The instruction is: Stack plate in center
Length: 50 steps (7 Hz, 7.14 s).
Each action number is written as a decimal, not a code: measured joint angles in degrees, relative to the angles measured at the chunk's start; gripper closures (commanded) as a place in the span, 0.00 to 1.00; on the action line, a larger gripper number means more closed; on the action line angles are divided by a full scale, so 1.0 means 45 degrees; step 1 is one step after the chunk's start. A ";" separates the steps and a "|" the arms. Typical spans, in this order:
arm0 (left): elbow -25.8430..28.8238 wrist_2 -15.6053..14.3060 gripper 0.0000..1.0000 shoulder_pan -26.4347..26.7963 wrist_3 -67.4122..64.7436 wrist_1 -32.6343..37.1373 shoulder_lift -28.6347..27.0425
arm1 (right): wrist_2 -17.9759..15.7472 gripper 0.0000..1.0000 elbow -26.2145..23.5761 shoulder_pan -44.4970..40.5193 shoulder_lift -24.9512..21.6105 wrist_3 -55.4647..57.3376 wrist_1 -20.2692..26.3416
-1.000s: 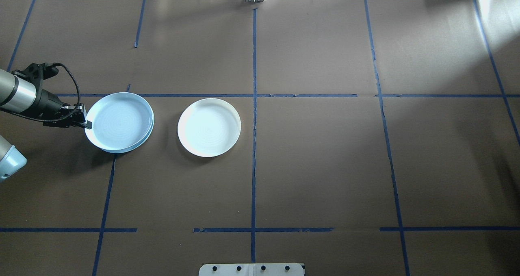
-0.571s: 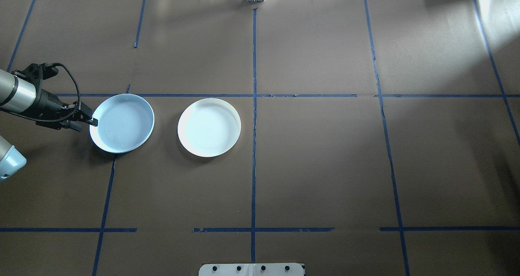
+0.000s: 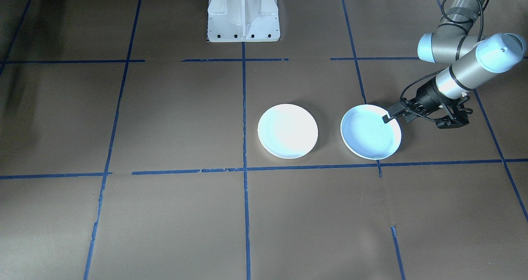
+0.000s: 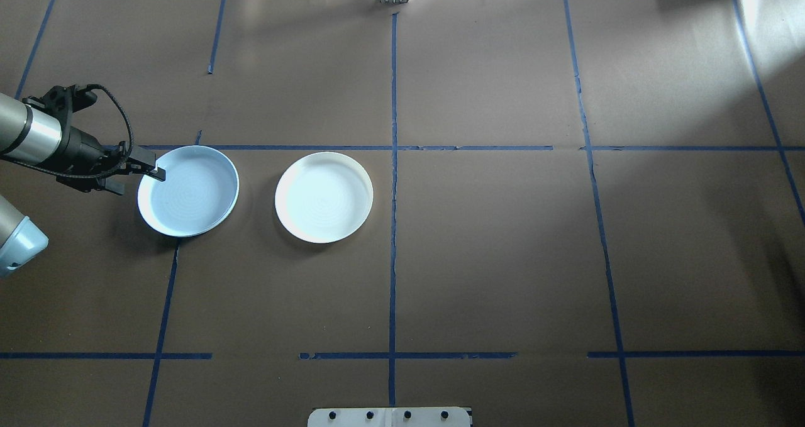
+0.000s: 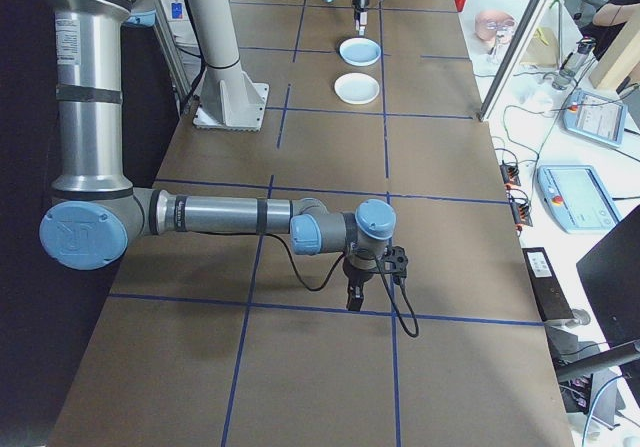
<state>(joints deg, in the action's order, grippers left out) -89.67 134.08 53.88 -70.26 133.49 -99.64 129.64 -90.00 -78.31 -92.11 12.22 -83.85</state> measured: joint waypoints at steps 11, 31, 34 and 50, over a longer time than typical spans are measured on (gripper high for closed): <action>-0.0485 -0.3996 0.27 -0.4104 -0.2500 -0.3690 -0.3255 | 0.0000 0.00 0.0000 0.0000 0.0000 0.0000 0.0000; -0.0828 -0.1982 1.00 0.0480 0.2085 -0.2760 -0.0320 | 0.0000 0.00 0.0000 0.0000 0.0001 0.0000 0.0000; -0.1021 -0.1608 1.00 0.0873 0.3133 -0.2764 0.0359 | 0.0000 0.00 -0.0001 0.0000 0.0000 0.0000 0.0000; -0.0666 -0.0968 0.94 0.0213 0.2559 -0.2713 0.0366 | 0.0000 0.00 0.0000 0.0000 0.0000 -0.0001 0.0000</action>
<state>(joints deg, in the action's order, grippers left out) -92.67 129.72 54.84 -58.75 121.29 -97.99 129.64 -90.00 -78.31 -92.11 12.22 -83.85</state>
